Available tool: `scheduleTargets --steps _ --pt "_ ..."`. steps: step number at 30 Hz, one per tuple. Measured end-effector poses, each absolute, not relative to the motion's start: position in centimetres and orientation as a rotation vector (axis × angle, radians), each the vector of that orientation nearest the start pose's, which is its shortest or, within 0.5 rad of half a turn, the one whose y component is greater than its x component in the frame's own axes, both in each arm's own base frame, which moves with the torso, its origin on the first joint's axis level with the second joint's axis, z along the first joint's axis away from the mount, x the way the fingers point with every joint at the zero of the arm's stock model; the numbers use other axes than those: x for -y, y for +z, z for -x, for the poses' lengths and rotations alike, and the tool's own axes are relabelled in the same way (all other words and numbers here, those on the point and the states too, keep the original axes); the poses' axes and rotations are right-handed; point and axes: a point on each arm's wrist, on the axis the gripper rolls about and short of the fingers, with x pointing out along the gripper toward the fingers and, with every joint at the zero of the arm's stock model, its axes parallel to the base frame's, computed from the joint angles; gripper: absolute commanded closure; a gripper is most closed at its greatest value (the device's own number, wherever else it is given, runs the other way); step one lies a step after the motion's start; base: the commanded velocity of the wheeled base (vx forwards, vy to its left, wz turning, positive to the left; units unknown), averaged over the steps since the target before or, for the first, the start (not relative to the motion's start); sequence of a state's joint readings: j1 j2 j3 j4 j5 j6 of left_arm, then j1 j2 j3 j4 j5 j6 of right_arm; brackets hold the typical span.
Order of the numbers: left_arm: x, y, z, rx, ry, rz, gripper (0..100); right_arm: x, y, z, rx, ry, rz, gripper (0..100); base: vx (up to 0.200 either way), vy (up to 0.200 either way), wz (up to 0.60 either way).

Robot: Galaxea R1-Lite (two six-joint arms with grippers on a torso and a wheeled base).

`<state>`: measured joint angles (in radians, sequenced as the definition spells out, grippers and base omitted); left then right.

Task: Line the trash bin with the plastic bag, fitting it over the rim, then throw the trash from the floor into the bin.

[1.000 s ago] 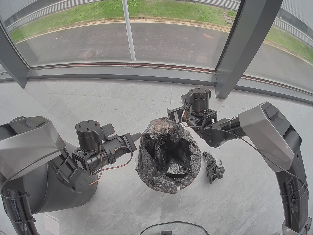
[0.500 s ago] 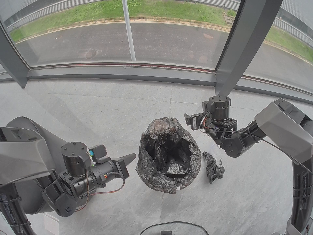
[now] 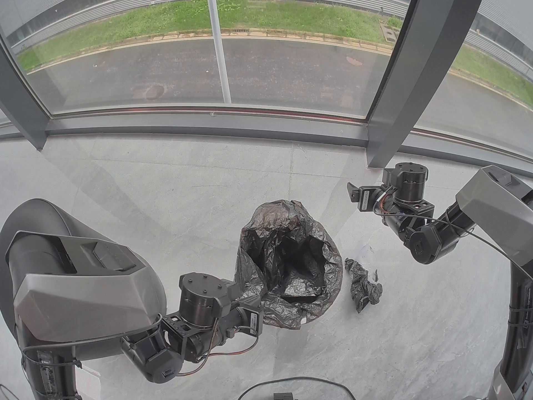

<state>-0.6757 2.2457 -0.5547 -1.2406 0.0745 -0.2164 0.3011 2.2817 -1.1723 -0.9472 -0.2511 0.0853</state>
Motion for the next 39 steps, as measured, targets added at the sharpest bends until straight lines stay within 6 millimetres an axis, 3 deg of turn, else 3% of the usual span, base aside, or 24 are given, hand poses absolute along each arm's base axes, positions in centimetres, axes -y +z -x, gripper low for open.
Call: scheduleTargets --steps 11,20,39 --pt "22.2 1.7 -27.6 -0.413 -0.452 0.021 100 -11.8 8.9 -42.4 -0.158 0.038 -0.048 0 0.000 0.000 0.00" --pt "22.7 2.1 -28.7 -0.338 -0.464 -0.130 100 -11.9 8.6 -42.4 -0.164 0.040 -0.046 0 0.000 0.000 0.00" --pt "21.1 0.2 -29.5 -0.376 -0.430 -0.240 100 -12.0 8.2 -42.5 -0.172 0.041 -0.043 0 0.000 0.000 0.00"
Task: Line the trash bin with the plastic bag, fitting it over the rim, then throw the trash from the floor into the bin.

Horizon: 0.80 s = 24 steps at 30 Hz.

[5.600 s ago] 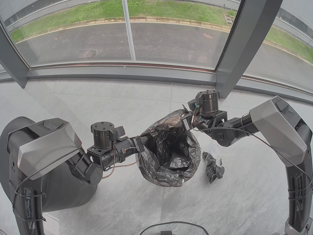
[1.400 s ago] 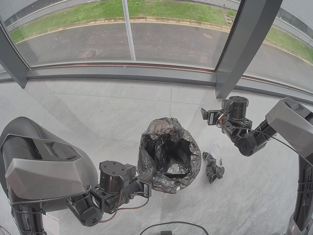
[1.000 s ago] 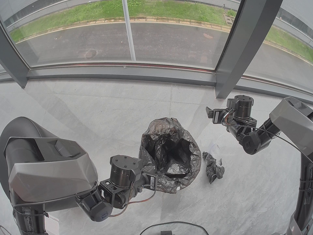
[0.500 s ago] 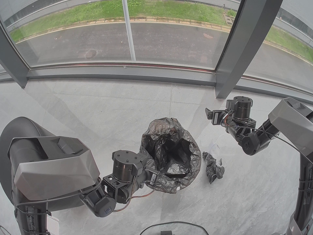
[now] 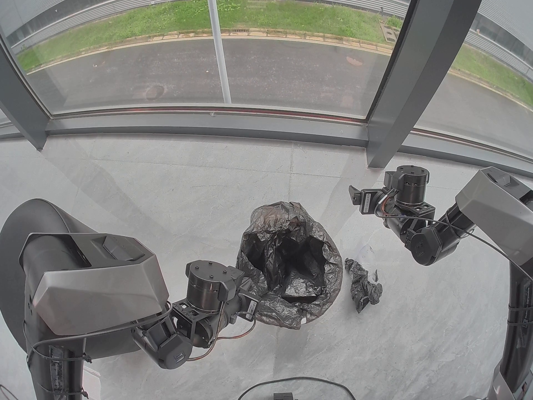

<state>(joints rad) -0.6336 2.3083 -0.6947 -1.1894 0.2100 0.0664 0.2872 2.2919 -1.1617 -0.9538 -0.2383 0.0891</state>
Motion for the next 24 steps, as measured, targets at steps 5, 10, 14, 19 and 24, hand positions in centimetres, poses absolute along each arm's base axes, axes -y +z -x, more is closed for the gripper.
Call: scheduleTargets --steps 5,10,14,19,24 --pt "21.1 -0.2 -29.5 -0.380 -0.436 -0.271 100 -12.0 8.0 -42.5 -0.175 0.041 -0.042 0 0.000 0.000 0.00" --pt "21.1 -0.4 -29.5 -0.379 -0.440 -0.283 100 -12.0 8.0 -42.5 -0.175 0.040 -0.043 0 0.000 0.000 0.00" --pt "21.2 -0.3 -29.5 -0.375 -0.439 -0.281 100 -12.0 8.0 -42.5 -0.176 0.040 -0.042 0 0.000 0.000 0.00" --pt "21.1 0.5 -29.4 -0.357 -0.434 -0.271 100 -12.0 7.9 -42.6 -0.177 0.040 -0.041 0 0.000 0.000 0.00" --pt "20.9 2.4 -28.7 -0.325 -0.433 -0.234 100 -12.0 8.0 -42.6 -0.175 0.040 -0.042 0 0.000 0.000 0.00"
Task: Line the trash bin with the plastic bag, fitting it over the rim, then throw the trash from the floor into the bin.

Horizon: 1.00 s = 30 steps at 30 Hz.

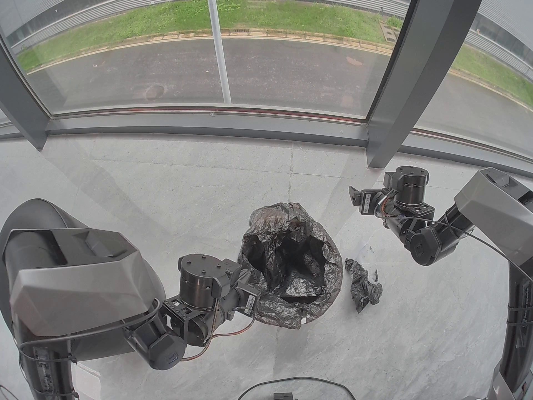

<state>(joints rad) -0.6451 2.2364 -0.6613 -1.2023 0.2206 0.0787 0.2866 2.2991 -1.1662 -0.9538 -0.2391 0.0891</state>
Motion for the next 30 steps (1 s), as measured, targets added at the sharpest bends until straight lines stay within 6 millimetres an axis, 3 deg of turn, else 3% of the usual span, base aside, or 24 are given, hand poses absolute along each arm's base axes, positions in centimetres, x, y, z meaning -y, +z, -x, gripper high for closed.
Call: scheduleTargets --steps 7,12,23,30 --pt "20.9 5.6 -26.0 -0.312 -0.455 -0.052 100 -12.0 7.4 -42.7 -0.194 0.040 -0.033 0 0.000 0.000 0.00" --pt "19.4 7.1 -25.1 -0.331 -0.451 0.123 100 -12.1 5.7 -43.0 -0.237 0.035 -0.017 0 0.000 0.000 0.00" --pt "12.8 8.6 -26.3 -0.253 -0.461 0.424 100 -12.3 0.6 -43.6 -0.425 0.074 0.028 0 0.000 0.000 0.00" --pt "11.0 8.2 -26.8 -0.263 -0.435 0.466 100 -11.5 -0.7 -43.4 -0.614 0.114 0.148 0 0.000 0.000 0.00"
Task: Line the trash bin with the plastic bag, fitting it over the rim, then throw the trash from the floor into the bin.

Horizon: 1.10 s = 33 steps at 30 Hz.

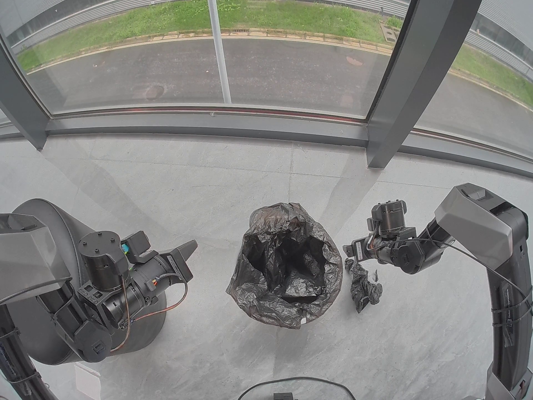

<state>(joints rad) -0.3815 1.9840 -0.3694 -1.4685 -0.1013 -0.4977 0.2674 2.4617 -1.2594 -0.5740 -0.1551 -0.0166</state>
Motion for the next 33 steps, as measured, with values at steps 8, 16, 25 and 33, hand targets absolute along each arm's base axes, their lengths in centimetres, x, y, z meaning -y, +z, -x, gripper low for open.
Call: scheduleTargets --steps 8,16,25,33 --pt "10.3 8.3 -27.0 -0.254 -0.420 0.475 100 -10.6 0.5 -45.0 -0.687 0.074 0.174 0 0.000 0.000 0.00" --pt "9.8 9.6 -26.5 -0.213 -0.424 0.480 100 -9.6 0.3 -47.3 -0.740 0.029 0.182 0 0.000 0.000 0.00" --pt "9.6 9.8 -26.6 -0.201 -0.420 0.481 100 -10.5 -2.2 -48.7 -0.798 0.045 0.198 0 0.000 0.000 0.00" --pt "9.5 9.5 -26.8 -0.210 -0.415 0.480 100 -11.8 -3.9 -49.1 -0.826 0.070 0.213 0 0.000 0.000 0.00"
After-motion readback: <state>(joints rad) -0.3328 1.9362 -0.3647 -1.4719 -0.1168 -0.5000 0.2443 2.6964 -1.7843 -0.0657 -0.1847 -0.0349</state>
